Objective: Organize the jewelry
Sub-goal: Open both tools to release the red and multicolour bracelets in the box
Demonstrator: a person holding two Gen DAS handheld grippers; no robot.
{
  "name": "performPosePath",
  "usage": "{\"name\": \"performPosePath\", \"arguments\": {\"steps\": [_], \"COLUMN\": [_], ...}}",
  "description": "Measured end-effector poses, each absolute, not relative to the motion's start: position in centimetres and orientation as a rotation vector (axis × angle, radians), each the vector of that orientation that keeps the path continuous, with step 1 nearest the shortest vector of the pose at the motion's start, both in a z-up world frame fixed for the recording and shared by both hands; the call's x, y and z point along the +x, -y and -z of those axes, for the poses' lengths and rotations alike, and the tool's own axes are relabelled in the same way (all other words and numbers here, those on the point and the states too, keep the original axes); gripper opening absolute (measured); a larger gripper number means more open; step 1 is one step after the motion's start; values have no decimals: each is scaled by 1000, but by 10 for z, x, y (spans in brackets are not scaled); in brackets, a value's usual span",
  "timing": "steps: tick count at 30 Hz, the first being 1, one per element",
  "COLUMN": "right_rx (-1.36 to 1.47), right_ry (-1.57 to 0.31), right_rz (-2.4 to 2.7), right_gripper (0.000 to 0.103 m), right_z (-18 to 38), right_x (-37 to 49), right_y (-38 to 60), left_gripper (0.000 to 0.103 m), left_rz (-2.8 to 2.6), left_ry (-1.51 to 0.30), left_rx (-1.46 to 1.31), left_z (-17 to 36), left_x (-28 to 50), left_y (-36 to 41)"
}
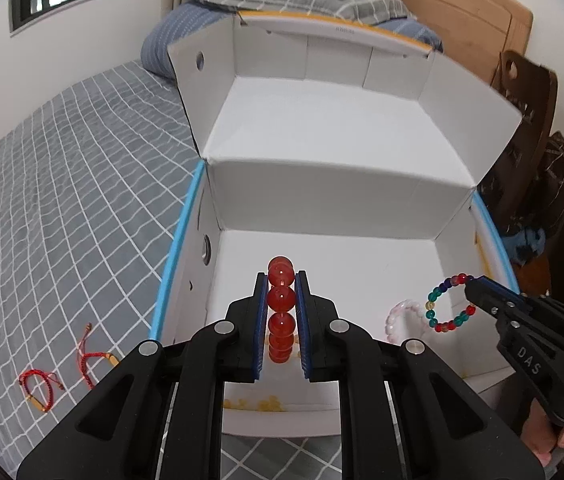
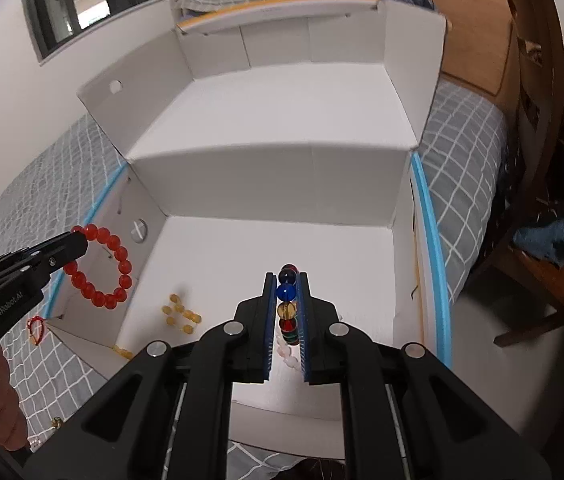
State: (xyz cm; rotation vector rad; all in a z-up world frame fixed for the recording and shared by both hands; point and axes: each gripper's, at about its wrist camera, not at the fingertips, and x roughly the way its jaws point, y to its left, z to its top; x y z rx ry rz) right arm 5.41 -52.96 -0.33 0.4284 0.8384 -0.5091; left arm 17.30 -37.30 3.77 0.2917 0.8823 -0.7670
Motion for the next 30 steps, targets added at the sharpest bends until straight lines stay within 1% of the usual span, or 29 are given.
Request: {"name": "performPosePath", "arguments": {"steps": [11, 17, 18, 19, 20, 21, 22, 23, 25, 26, 28, 30], "right_rx": [420, 431, 436, 441, 443, 443, 444, 447, 450, 449, 448, 450], "right_ry": [-886, -877, -876, -874, -870, -860, -852, -844, -831, -824, -813, -805], "right_rz": [561, 566, 560, 554, 554, 557, 556, 552, 545, 542, 529, 515], "right_gripper": [9, 12, 12, 20, 27, 38, 46, 50, 61, 63, 67, 69], "right_z": [23, 21, 20, 19, 18, 16, 15, 13, 9, 7, 3, 0], "right_x": [59, 57, 57, 57, 57, 56, 55, 54, 53, 53, 52, 53], "right_y": [529, 530, 530, 530, 530, 529, 529, 528, 527, 526, 524, 521], "left_gripper": [13, 16, 20, 24, 32, 39, 43, 45, 55, 57, 68, 70], "left_rz": [774, 759, 760, 758, 750, 747, 747, 745, 736, 731, 715, 714], "left_ry": [-924, -929, -927, -923, -918, -915, -912, -910, -905, -906, -914, -918], "left_rx": [340, 334, 331, 330, 326, 319, 308, 304, 292, 288, 277, 257], "left_z": [-6, -8, -10, -11, -14, -17, -19, -21, -25, -26, -29, -33], "left_x": [173, 174, 174, 173, 173, 173, 173, 173, 172, 172, 173, 172], "left_y": [390, 388, 387, 386, 384, 383, 380, 379, 374, 372, 368, 362]}}
